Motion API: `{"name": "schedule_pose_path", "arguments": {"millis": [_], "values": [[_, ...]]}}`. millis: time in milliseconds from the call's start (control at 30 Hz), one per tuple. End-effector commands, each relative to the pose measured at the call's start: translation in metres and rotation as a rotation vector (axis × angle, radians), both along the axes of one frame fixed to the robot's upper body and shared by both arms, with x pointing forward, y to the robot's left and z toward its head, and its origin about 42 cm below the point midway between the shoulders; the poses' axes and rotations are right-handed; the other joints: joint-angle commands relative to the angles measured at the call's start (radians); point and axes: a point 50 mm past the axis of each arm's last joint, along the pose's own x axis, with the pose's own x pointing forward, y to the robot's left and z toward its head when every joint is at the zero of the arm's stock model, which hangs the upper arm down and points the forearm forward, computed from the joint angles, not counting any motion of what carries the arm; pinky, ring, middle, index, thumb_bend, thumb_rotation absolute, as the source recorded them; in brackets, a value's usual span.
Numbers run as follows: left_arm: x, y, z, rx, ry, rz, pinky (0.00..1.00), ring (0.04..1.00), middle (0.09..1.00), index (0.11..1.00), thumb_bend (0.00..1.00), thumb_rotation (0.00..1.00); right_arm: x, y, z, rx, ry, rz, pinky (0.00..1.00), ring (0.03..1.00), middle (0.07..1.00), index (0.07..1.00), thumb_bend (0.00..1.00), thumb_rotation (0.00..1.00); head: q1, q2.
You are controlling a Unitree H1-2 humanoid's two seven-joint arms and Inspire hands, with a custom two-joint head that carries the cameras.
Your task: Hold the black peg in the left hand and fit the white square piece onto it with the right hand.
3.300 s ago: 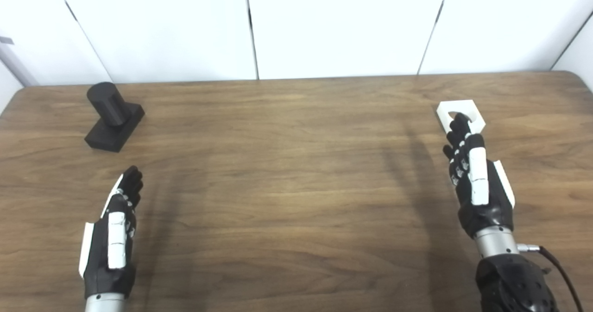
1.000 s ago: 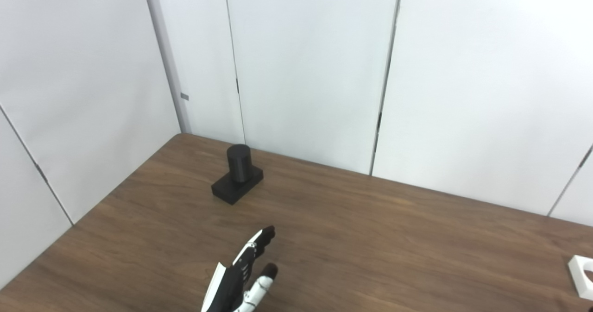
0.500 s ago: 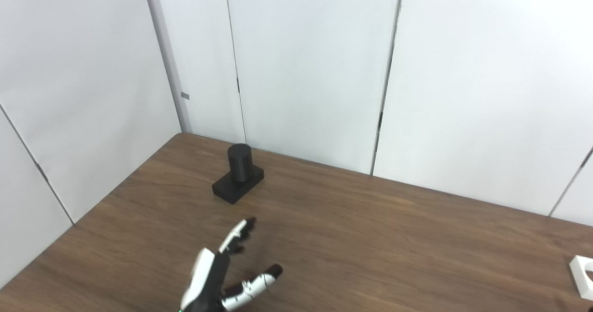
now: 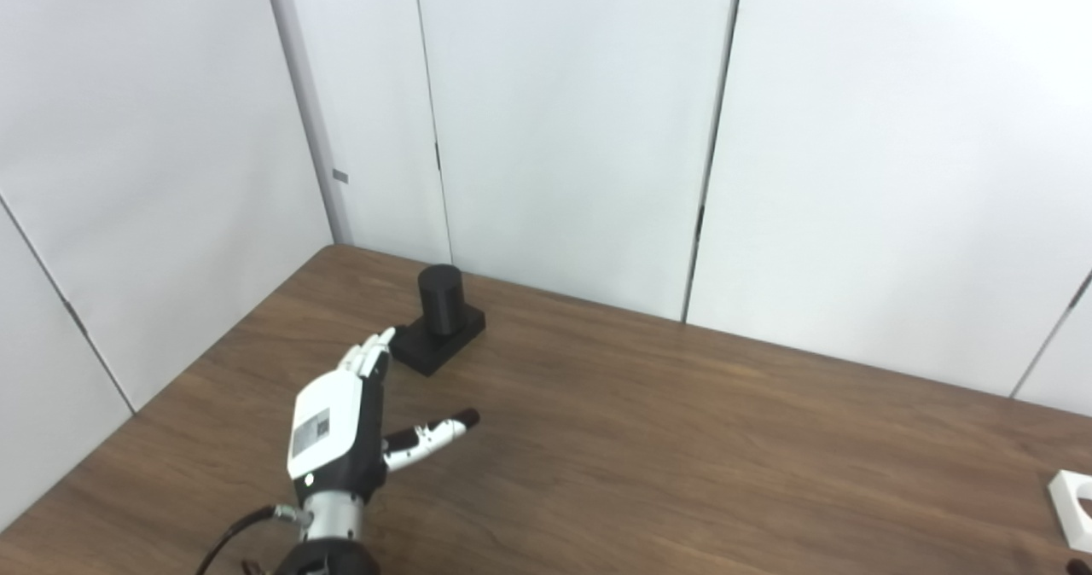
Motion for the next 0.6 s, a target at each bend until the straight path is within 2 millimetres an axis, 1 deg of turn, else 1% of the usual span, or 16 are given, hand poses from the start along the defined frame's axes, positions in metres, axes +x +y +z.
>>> {"name": "schedule_pose_path", "arguments": {"millis": [0, 133, 267, 367, 567], "values": [[0.021, 0.011, 0.024, 0.054, -0.061, 0.009, 0.90, 0.928, 0.909, 0.874, 0.94, 0.54, -0.042, -0.001, -0.011, -0.012, 0.048, -0.025, 1.00, 1.000, 0.970, 0.981, 0.65, 1.00, 0.001, 0.001], [0.039, 0.020, 0.028, 0.087, -0.028, 0.020, 0.89, 0.923, 0.905, 0.868, 0.94, 0.57, -0.042, 0.000, -0.011, -0.024, 0.049, -0.026, 1.00, 1.000, 0.971, 0.987, 0.66, 1.00, -0.001, 0.003], [0.056, 0.031, 0.029, 0.101, 0.000, 0.037, 0.91, 0.918, 0.900, 0.856, 0.94, 0.57, -0.043, 0.000, -0.011, -0.018, 0.050, -0.024, 1.00, 1.000, 0.971, 0.987, 0.66, 1.00, -0.004, 0.004], [0.066, 0.038, 0.029, 0.120, 0.009, 0.045, 0.92, 0.912, 0.895, 0.848, 0.95, 0.59, -0.043, 0.001, -0.010, -0.021, 0.048, -0.024, 1.00, 1.000, 0.968, 0.987, 0.66, 1.00, -0.004, 0.004], [0.081, 0.048, 0.029, 0.138, 0.028, 0.062, 0.92, 0.910, 0.882, 0.833, 0.95, 0.59, -0.044, 0.000, -0.011, -0.020, 0.049, -0.023, 1.00, 1.000, 0.973, 0.989, 0.68, 1.00, -0.006, 0.005]]}}
